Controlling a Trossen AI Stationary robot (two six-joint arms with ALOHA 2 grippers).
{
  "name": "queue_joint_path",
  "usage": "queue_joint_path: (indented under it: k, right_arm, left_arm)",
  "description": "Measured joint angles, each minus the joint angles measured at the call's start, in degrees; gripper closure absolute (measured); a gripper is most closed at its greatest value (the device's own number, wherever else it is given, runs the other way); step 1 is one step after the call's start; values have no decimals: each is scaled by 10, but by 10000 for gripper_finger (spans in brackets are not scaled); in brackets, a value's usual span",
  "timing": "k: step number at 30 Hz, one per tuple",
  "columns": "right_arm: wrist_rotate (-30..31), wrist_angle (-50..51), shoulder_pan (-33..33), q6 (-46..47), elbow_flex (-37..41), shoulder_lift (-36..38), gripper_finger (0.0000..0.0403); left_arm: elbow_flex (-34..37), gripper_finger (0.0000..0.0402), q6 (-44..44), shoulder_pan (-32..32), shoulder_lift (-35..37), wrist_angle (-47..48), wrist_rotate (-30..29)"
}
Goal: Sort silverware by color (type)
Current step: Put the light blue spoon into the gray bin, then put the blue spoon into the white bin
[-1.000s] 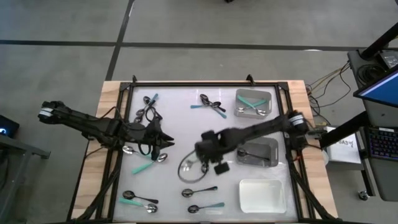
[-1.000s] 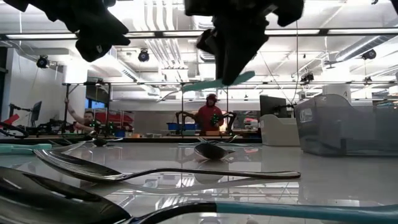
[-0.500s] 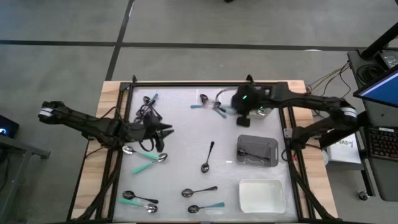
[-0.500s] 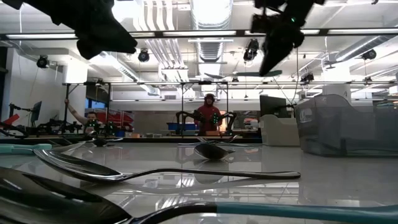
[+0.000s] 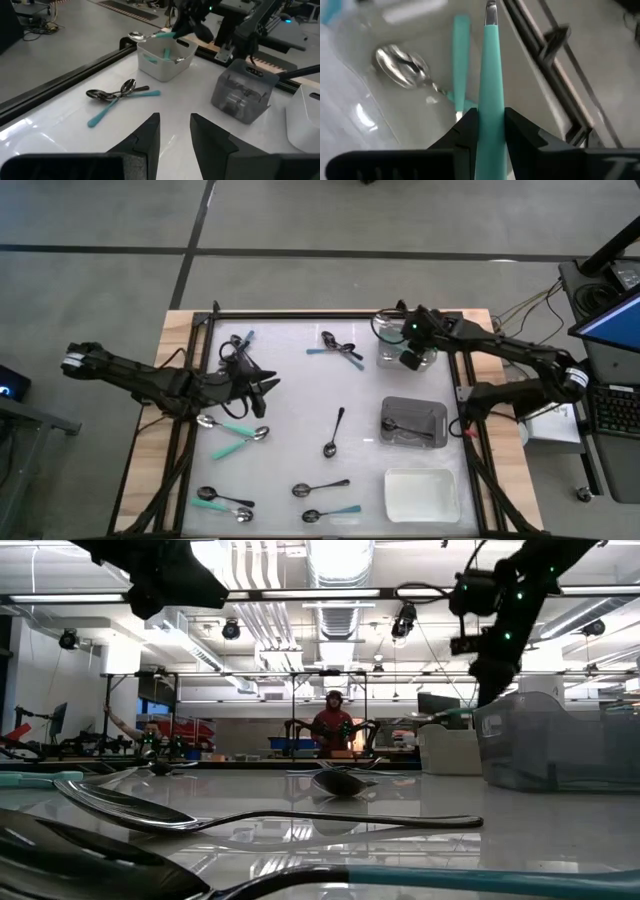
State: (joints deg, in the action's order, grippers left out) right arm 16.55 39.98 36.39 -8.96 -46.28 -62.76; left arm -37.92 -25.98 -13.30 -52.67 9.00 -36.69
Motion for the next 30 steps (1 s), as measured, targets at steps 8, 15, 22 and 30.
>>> queue_joint_path:
  k: [8,15,22,30]
  right_arm:
    - [-2,4,4,34,18,1,335]
    - [-2,55,4,45,18,1,334]
    - [-2,76,4,65,18,1,306]
    - [-15,77,4,101,18,1,257]
  left_arm:
    - [-3,312,-1,0,-4,0,-1]
    - [-3,312,-2,0,-10,0,1]
    - [-3,312,-2,0,-26,0,2]
    - [-7,312,-12,0,-45,0,3]
